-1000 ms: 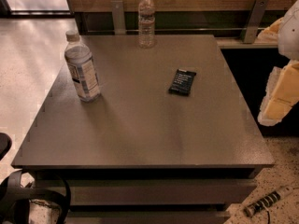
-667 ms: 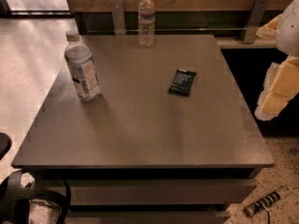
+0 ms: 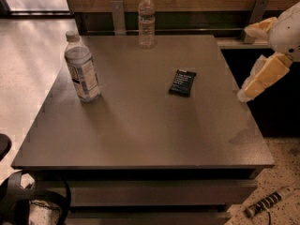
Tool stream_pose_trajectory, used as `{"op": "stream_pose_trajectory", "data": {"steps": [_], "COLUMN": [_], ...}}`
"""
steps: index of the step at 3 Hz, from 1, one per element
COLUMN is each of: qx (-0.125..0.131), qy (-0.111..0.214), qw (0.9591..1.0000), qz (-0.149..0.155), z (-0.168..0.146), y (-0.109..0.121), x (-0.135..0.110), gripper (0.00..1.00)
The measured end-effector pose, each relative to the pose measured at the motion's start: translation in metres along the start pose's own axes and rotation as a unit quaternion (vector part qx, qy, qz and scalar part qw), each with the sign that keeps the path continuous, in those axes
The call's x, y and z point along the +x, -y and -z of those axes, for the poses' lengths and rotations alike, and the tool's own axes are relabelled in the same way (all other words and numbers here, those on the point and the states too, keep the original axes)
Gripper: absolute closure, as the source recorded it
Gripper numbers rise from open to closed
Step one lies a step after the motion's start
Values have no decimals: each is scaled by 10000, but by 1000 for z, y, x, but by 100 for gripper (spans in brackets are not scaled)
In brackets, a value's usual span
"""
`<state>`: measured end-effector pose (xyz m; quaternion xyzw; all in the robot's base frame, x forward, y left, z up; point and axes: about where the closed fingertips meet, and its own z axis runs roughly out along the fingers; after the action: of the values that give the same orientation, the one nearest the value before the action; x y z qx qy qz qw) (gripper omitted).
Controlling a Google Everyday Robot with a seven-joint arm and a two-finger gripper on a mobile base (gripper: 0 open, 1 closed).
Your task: Pick rxbar blueberry
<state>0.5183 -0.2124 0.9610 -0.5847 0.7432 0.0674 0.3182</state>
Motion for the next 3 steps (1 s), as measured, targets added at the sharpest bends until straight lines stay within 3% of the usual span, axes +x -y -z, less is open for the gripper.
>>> {"op": "stream_pose_trajectory", "data": {"steps": [1,2,3], "qx": [18,-12,-25], "qy": [1080,1714,2093], "qw": [9940,9841,9747], "qz": [-191,-465,-785], "z": [-29,-61,-95], "y": [20,35,54], "x": [-4,-8,-12], "gripper": [0,0,0]}}
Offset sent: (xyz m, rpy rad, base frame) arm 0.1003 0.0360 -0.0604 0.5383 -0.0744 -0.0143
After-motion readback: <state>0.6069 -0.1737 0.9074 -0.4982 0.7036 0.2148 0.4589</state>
